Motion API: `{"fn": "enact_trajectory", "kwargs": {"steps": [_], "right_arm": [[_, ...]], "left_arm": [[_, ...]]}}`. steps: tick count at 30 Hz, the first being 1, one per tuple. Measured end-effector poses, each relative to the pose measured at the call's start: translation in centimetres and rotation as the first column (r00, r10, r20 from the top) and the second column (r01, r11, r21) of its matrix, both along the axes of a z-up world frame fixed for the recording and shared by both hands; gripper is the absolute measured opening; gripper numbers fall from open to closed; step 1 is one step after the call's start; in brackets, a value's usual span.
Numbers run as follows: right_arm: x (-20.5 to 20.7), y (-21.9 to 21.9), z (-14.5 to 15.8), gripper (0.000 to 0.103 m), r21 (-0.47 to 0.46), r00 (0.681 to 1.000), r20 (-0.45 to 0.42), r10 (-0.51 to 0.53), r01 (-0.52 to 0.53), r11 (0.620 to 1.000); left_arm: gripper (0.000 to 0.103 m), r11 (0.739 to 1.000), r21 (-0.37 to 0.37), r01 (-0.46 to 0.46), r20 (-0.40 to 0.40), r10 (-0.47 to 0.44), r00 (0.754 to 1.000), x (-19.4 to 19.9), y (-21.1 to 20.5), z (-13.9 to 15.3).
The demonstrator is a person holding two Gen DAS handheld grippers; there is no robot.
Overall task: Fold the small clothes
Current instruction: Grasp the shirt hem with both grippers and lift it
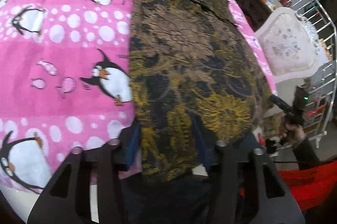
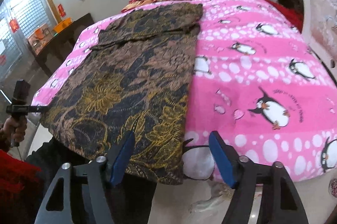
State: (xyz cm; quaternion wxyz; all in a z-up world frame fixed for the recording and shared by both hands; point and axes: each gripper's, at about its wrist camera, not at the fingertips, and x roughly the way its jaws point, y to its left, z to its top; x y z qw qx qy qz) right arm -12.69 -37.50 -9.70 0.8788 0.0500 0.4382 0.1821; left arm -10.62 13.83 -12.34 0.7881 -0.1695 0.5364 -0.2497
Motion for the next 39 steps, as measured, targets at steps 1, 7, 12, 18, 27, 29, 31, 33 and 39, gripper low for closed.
{"fn": "enact_trajectory", "kwargs": {"steps": [1, 7, 12, 18, 27, 29, 31, 33, 39], "right_arm": [[0.3, 0.0, -0.2, 0.064, 0.017, 1.000, -0.014, 0.011, -0.011, 1.000], [0.6, -0.7, 0.1, 0.023, 0.173, 0.995, -0.032, 0.094, -0.087, 0.981], [0.7, -1.1, -1.1, 0.023, 0.199, 0.995, -0.059, 0.079, -0.066, 0.978], [1.1, -1.4, -1.4, 0.023, 0.252, 0.992, -0.069, 0.104, -0.083, 0.964], [-0.7, -2.2, 4.7, 0.003, 0.350, 0.983, 0.160, 0.090, -0.141, 0.926], [-1.2, -2.9, 6.4, 0.003, 0.400, 0.977, 0.207, 0.049, -0.130, 0.907], [-2.0, -3.3, 7.9, 0.003, 0.435, 0.968, 0.251, 0.024, -0.135, 0.890], [-3.2, -3.1, 9.9, 0.003, 0.425, 0.953, 0.303, 0.029, -0.163, 0.890], [-7.3, -3.9, 13.7, 0.003, 0.422, 0.927, 0.372, 0.034, -0.202, 0.884]], "left_arm": [[0.054, 1.000, -0.017, 0.010, 0.000, -0.010, 1.000, 0.0, -0.1, 0.1], [0.014, 0.999, 0.023, 0.029, 0.041, -0.030, 0.999, -0.7, -0.5, 1.0], [0.015, 1.000, 0.012, -0.004, 0.009, 0.004, 1.000, -0.5, -0.3, -0.5], [0.014, 0.997, -0.038, -0.064, 0.006, 0.064, 0.998, 0.0, 0.1, -0.5], [0.002, 0.988, -0.112, -0.111, 0.209, 0.132, 0.969, -2.0, 2.0, 6.7], [0.002, 0.986, -0.124, -0.111, 0.255, 0.140, 0.957, -2.7, 2.3, 8.6], [0.002, 0.985, -0.145, -0.094, 0.287, 0.133, 0.949, -3.7, 2.6, 10.1], [0.002, 0.987, -0.140, -0.082, 0.317, 0.123, 0.940, -5.0, 2.9, 11.3], [0.002, 0.981, -0.187, -0.054, 0.350, 0.118, 0.929, -9.7, 3.7, 13.5]]}}
